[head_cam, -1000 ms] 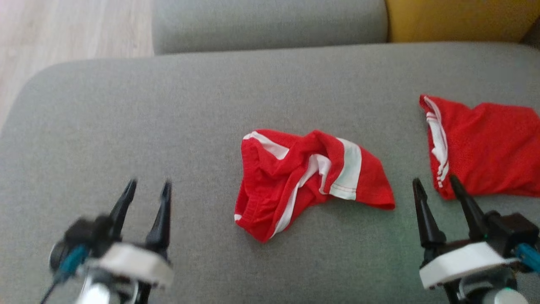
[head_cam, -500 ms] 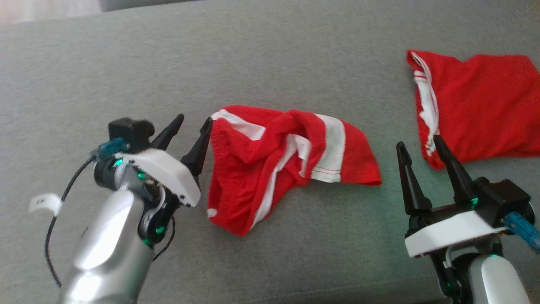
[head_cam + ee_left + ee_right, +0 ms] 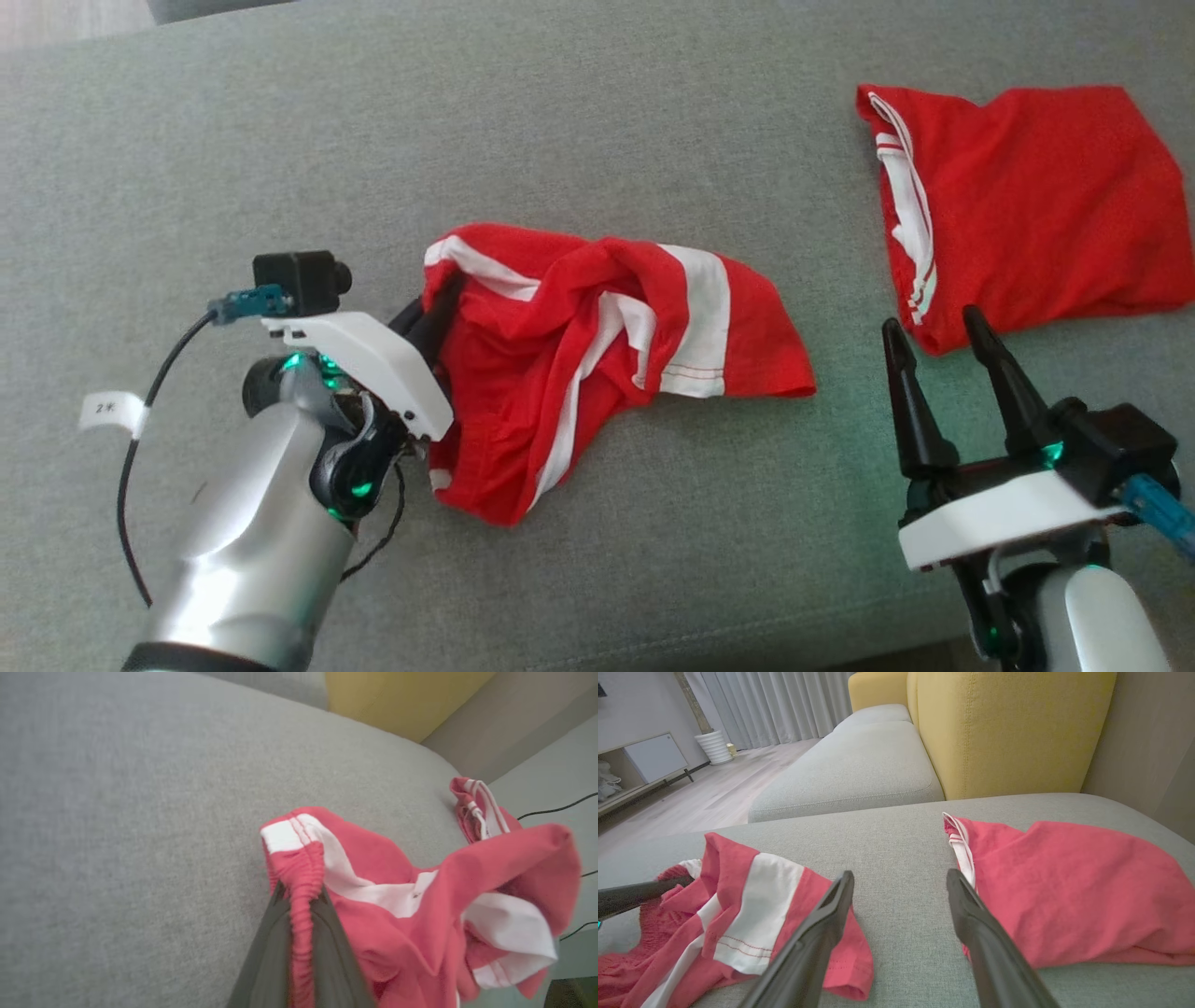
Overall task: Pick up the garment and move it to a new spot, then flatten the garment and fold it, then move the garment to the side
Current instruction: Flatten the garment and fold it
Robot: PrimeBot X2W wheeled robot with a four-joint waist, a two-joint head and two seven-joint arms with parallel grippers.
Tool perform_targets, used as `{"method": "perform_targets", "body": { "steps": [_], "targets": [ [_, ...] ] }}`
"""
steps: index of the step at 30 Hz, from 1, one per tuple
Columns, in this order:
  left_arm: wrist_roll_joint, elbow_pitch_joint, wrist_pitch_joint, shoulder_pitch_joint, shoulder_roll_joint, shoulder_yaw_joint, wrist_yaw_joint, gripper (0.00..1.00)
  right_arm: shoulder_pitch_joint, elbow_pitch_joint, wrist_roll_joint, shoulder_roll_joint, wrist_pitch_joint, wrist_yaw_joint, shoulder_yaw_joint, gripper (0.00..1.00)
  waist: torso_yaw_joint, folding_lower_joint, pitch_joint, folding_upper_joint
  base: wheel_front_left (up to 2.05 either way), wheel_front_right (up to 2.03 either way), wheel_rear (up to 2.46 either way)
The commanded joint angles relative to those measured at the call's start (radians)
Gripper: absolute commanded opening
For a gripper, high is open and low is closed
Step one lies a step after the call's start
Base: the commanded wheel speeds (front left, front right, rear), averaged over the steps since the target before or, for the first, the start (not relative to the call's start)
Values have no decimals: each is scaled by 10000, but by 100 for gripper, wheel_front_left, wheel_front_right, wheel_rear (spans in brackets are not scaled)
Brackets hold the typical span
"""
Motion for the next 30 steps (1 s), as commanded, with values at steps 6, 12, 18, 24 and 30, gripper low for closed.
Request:
{"method": "perform_targets", "body": {
  "steps": [6, 12, 18, 24, 30],
  "targets": [
    [949, -1468, -1174, -500, 906, -182, -15, 0, -276, -165, 217, -54, -135, 65, -1, 100, 480, -1, -387, 0, 0, 0, 0],
    [1292, -3644, -1318, 801, 1371, -271, 678, 0, -66, -115, 202, -54, -3, 65, -145, 100, 919, -1, -890, 0, 0, 0, 0],
    [1244, -5188, -1272, 2879, 1853, -140, 1617, 0, 105, -169, 218, -54, 104, 65, -178, 100, 1082, -1, -1112, 0, 0, 0, 0],
    [946, -5329, -1458, 4511, 1752, -218, 2104, 0, 203, -239, 235, -54, 253, 65, -166, 100, 1171, -1, -1177, 0, 0, 0, 0],
    [967, -4610, -2119, 4688, 1369, -227, 2225, 100, 232, -332, 0, -54, 319, 65, -188, 100, 1247, -1, -1310, 0, 0, 0, 0]
  ]
}}
